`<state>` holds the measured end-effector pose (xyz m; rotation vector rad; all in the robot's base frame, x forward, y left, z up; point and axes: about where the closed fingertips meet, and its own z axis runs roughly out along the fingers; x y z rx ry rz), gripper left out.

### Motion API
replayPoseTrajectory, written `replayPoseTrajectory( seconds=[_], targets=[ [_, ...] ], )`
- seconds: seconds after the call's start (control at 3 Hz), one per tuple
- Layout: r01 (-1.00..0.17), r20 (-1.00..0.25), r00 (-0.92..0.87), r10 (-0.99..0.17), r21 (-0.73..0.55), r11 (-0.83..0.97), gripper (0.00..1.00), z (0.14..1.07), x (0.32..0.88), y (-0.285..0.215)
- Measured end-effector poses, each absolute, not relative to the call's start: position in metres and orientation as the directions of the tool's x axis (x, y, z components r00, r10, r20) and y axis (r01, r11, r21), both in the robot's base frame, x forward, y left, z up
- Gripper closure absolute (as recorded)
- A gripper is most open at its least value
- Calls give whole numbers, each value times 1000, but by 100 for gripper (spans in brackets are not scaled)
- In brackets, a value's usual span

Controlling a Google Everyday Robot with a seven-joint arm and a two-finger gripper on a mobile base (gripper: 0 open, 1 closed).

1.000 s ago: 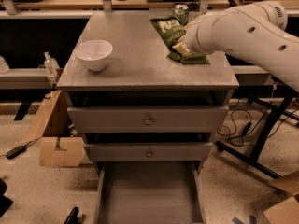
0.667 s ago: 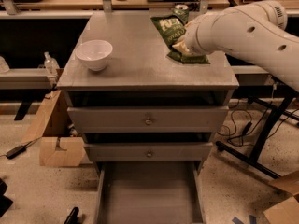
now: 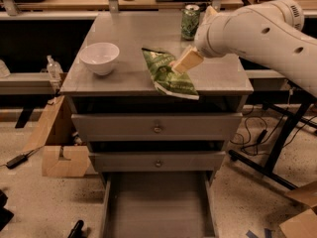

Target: Pick green jalapeno chip bag from bottom drawer and place on counter

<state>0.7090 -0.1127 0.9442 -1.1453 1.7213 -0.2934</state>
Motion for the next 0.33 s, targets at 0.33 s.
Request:
replayPoseTrajectory(
  seconds=[0.33],
  targets=[
    [-554,-601,-45,-798,-650,521,0,944,709,-113]
  ],
)
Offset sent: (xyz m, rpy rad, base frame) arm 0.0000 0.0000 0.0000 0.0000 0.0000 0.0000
